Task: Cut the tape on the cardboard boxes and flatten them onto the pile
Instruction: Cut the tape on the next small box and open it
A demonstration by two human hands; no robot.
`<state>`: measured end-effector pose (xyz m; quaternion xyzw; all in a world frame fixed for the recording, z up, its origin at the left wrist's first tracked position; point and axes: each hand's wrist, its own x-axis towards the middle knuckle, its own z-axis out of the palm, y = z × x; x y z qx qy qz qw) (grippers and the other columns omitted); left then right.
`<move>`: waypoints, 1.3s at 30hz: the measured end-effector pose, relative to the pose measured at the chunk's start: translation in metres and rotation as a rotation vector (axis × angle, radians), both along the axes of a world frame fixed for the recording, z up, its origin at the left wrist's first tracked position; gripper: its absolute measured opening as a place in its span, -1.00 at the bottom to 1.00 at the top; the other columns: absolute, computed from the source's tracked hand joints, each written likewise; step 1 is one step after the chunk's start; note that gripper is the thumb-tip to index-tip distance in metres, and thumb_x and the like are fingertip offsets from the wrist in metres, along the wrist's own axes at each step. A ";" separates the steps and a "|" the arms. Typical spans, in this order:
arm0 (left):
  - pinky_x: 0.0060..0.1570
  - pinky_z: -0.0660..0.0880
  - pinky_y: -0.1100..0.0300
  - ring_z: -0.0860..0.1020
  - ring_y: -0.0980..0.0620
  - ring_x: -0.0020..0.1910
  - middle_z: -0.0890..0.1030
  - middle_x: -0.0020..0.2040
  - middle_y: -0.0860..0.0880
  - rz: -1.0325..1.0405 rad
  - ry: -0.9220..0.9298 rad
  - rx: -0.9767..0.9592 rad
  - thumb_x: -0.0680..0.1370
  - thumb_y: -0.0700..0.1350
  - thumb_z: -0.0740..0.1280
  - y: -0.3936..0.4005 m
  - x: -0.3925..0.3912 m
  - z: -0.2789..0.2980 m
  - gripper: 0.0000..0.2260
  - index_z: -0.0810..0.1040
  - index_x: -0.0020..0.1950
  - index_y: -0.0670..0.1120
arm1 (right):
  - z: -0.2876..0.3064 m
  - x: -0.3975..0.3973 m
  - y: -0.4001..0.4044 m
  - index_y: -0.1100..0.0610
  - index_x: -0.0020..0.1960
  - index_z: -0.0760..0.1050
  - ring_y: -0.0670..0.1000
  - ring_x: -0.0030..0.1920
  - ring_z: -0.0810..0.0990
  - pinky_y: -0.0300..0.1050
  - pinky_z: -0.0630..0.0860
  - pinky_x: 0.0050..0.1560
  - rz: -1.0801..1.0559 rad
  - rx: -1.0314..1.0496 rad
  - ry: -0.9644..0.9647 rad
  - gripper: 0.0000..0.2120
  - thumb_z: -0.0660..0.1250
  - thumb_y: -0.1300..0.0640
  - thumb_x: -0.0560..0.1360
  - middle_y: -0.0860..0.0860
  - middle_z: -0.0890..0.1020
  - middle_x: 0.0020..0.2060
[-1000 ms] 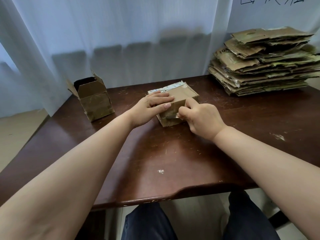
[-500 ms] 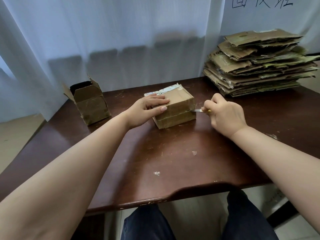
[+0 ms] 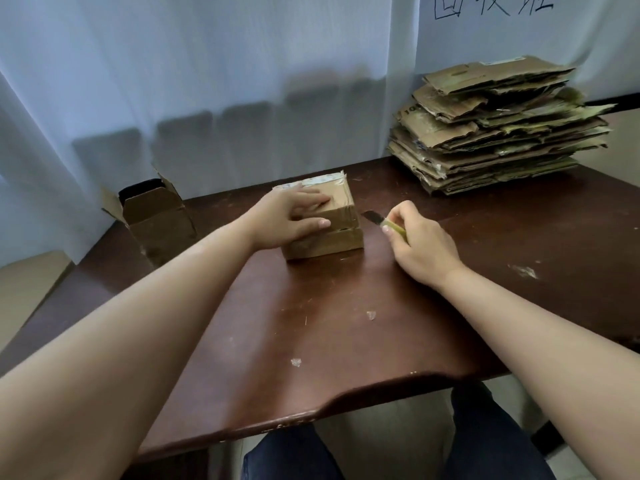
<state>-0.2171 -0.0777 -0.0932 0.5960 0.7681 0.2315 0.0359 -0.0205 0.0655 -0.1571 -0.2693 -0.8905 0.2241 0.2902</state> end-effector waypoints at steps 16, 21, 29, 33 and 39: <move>0.49 0.16 0.07 0.29 0.12 0.47 0.43 0.41 0.09 0.065 0.042 0.117 0.57 0.07 0.31 0.003 -0.003 -0.021 -0.63 0.47 0.38 0.11 | -0.003 -0.005 0.002 -0.01 0.12 0.41 0.23 -0.01 0.55 0.00 0.44 -0.09 0.042 0.005 -0.028 -0.84 0.13 -0.02 0.62 0.05 0.65 -0.06; 0.49 0.17 0.09 0.28 0.12 0.46 0.42 0.42 0.10 0.080 0.048 0.108 0.58 0.07 0.30 0.003 -0.001 -0.020 -0.64 0.47 0.38 0.11 | -0.003 -0.007 -0.001 -0.02 0.18 0.43 0.25 0.01 0.56 -0.04 0.38 -0.13 0.004 0.068 -0.069 -0.80 0.12 -0.01 0.63 0.11 0.65 -0.03; 0.50 0.14 0.08 0.27 0.12 0.47 0.41 0.43 0.09 0.080 -0.015 0.095 0.58 0.06 0.31 0.002 0.000 -0.019 -0.64 0.47 0.38 0.11 | -0.004 -0.002 -0.004 -0.03 0.14 0.42 0.25 -0.01 0.57 -0.06 0.31 -0.21 -0.052 0.197 -0.183 -0.83 0.10 0.02 0.62 0.09 0.65 -0.06; 0.50 0.13 0.09 0.27 0.12 0.47 0.41 0.43 0.08 0.090 -0.018 0.081 0.58 0.06 0.30 0.001 0.001 -0.018 -0.64 0.46 0.38 0.10 | -0.002 -0.001 -0.005 -0.06 0.18 0.43 0.24 0.02 0.57 -0.09 0.30 -0.20 -0.055 0.242 -0.254 -0.80 0.09 0.02 0.63 0.09 0.65 -0.02; 0.43 0.22 0.16 0.32 0.06 0.45 0.43 0.42 0.05 0.243 0.023 0.077 0.60 0.06 0.26 0.002 0.015 -0.014 -0.65 0.49 0.38 0.04 | -0.001 0.002 -0.006 0.02 0.15 0.40 0.26 -0.01 0.57 -0.06 0.30 -0.20 -0.094 0.199 -0.226 -0.80 0.05 0.02 0.64 0.12 0.64 -0.02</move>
